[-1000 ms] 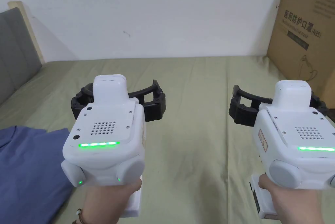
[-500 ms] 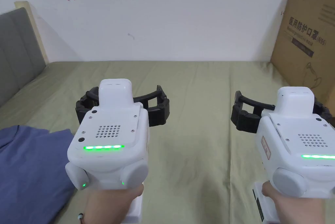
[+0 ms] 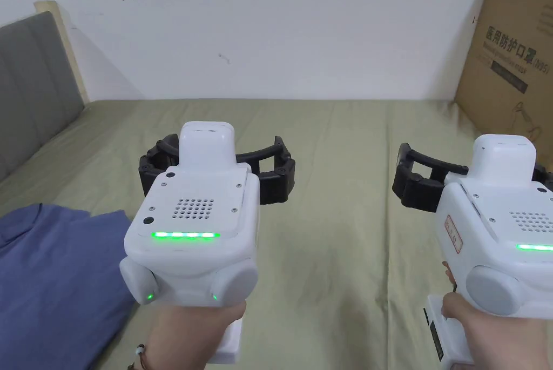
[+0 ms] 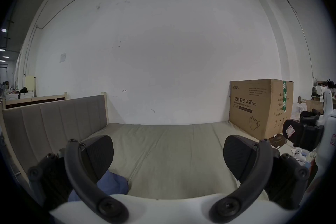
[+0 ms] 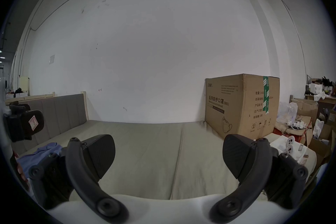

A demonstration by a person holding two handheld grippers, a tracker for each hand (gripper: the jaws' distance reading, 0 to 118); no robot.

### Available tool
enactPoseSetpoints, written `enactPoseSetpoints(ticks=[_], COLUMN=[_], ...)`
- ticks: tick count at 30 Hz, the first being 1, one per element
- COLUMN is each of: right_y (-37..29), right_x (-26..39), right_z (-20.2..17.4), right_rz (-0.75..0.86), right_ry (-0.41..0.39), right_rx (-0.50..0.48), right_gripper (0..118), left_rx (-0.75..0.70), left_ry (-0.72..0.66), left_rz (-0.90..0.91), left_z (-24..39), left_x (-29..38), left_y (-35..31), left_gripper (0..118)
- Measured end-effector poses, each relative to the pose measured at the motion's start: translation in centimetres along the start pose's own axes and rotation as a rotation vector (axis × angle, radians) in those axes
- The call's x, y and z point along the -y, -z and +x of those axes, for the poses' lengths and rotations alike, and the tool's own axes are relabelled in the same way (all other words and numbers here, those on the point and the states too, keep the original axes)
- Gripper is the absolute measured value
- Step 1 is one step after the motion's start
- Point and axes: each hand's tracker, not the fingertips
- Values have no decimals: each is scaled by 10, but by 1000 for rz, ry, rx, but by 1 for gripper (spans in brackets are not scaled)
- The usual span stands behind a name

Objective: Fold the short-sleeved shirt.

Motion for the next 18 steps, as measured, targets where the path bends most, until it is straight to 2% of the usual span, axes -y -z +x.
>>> enactPoseSetpoints(ticks=[18], right_y=[-2], right_x=[-1], right_z=[-1], right_rz=[-3], right_ry=[-20], right_rx=[-6], right_gripper=[116], left_rx=[8], left_ry=[-9], left_rz=[-51], left_z=[-2], left_x=[4], left_y=[5], left_gripper=[118])
